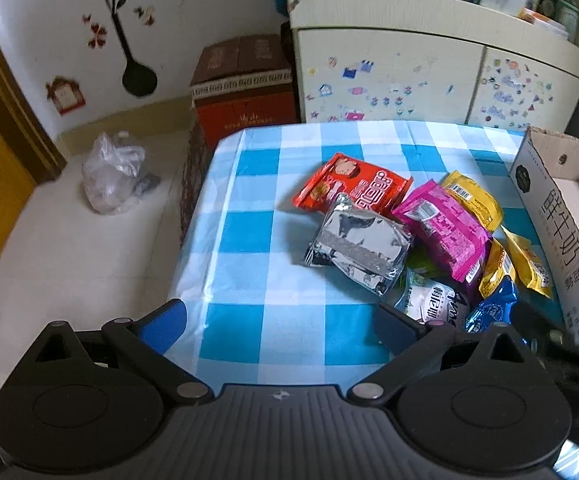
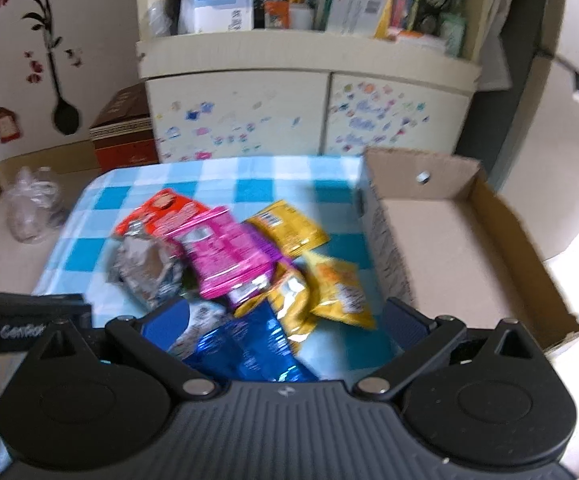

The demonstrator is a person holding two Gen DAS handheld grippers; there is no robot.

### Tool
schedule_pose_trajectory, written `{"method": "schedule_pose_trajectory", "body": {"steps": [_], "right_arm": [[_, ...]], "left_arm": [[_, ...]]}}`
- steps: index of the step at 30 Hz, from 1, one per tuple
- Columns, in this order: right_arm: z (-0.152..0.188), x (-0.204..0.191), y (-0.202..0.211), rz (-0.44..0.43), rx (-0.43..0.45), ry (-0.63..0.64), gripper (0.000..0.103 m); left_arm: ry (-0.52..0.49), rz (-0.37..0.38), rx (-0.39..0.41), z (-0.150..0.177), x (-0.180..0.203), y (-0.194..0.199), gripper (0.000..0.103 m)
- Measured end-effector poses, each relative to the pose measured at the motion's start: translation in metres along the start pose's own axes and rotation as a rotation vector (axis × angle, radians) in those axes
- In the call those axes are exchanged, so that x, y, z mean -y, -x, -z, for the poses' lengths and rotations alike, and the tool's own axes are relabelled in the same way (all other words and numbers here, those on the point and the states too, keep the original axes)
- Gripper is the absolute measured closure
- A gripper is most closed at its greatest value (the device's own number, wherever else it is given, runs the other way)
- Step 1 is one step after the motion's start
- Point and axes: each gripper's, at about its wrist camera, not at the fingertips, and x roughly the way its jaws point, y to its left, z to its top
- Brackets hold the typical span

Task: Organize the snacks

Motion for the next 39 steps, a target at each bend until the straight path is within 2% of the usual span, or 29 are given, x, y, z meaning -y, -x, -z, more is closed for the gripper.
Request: {"method": "schedule_pose_trajectory", "body": {"steps": [3, 5, 8, 12, 17, 25, 29, 34, 36, 37, 39], "right_arm": [[0.005, 0.002, 0.003, -0.063, -0.005, 0.019, 0.003], [0.009, 0.006, 0.005, -0.119, -0.012, 0.010, 0.010], [0.016, 0.015, 0.006, -0.192, -0.031, -0.014, 0.012], [0.026, 0.021, 0.005, -0.221, -0.039, -0.015, 0.017], [0.036, 0.027, -0.004, -0.236, -0.072, -0.038, 0.021], [0.034, 0.025, -0.025, -0.230, -0.063, -0.071, 0.018], [0.037, 0.016, -0.038, -0.210, -0.069, -0.032, 0.014], [0.041, 0.009, -0.049, -0.172, -0.071, 0.014, 0.015], [0.042, 0.009, -0.048, -0.172, -0.079, 0.022, 0.027], [0.042, 0.010, -0.047, -0.183, -0.086, 0.018, 0.038], [0.043, 0.016, -0.044, -0.225, -0.108, -0.005, 0.046]], "left_arm": [[0.028, -0.005, -0.006, -0.001, -0.007, -0.005, 0.001], [0.057, -0.002, -0.010, -0.003, -0.012, -0.008, 0.001], [0.109, 0.027, -0.019, -0.006, -0.020, -0.012, 0.001], [0.155, 0.104, -0.035, -0.007, -0.023, -0.017, 0.001], [0.178, 0.139, -0.046, -0.006, -0.022, -0.024, 0.001], [0.194, 0.181, -0.066, -0.004, -0.019, -0.038, 0.001], [0.238, 0.227, -0.093, -0.003, -0.021, -0.045, 0.001], [0.205, 0.233, -0.075, -0.003, -0.012, -0.047, 0.001], [0.196, 0.238, -0.071, -0.002, -0.010, -0.049, 0.001], [0.191, 0.240, -0.069, -0.002, -0.008, -0.050, 0.001], [0.180, 0.244, -0.066, -0.002, -0.005, -0.051, 0.001]]}}
